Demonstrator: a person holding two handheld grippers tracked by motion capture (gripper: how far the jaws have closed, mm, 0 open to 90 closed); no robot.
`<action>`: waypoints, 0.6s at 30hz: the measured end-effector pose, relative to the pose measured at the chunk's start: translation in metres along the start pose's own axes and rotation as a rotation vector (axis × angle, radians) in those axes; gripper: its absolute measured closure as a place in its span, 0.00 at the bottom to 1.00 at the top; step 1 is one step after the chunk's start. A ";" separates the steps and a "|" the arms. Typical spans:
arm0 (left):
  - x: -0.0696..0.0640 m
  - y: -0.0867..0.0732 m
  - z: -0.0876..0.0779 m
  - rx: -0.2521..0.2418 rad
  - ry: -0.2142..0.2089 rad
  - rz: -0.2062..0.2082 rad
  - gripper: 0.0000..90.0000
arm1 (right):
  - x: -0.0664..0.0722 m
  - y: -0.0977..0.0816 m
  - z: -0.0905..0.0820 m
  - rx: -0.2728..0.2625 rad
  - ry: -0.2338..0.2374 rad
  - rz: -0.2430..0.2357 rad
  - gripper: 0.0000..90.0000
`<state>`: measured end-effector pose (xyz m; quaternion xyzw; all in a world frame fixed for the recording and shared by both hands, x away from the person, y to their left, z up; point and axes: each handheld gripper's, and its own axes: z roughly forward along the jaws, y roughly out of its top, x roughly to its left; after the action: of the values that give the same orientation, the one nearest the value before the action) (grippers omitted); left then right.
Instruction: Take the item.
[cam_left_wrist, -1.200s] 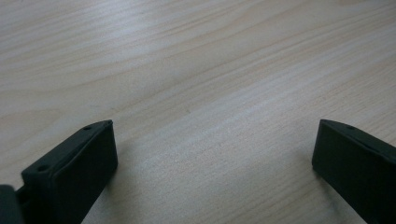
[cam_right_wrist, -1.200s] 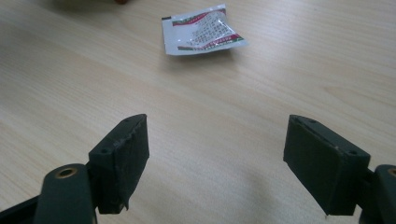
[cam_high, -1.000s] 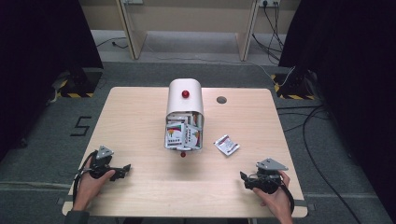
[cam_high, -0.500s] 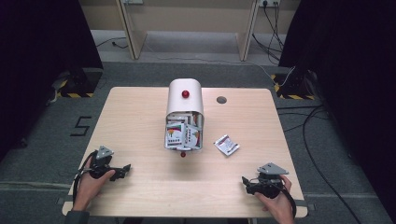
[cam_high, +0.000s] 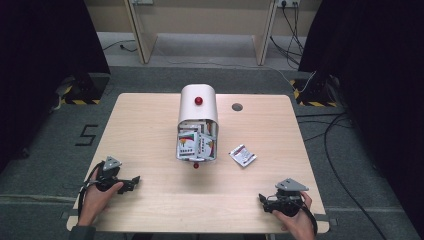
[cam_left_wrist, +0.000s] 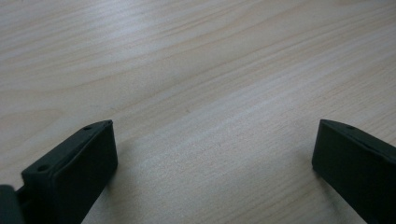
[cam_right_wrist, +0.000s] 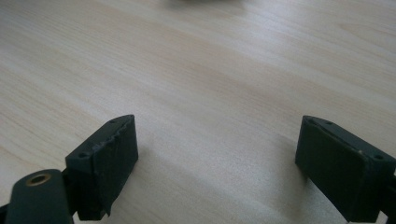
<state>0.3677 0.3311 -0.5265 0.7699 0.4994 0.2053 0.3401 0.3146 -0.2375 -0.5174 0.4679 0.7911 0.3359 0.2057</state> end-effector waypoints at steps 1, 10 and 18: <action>0.000 0.000 0.000 0.000 0.000 0.000 0.00 | 0.000 0.000 0.000 0.001 0.003 0.002 0.15; 0.000 0.000 0.000 0.000 0.000 0.000 0.00 | 0.004 -0.005 -0.005 0.001 0.009 -0.006 0.15; 0.000 0.000 0.000 0.000 0.000 0.000 0.00 | 0.006 -0.013 -0.009 -0.033 0.003 0.001 0.15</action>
<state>0.3677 0.3311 -0.5266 0.7698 0.4995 0.2053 0.3402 0.2988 -0.2394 -0.5206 0.4645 0.7856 0.3495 0.2121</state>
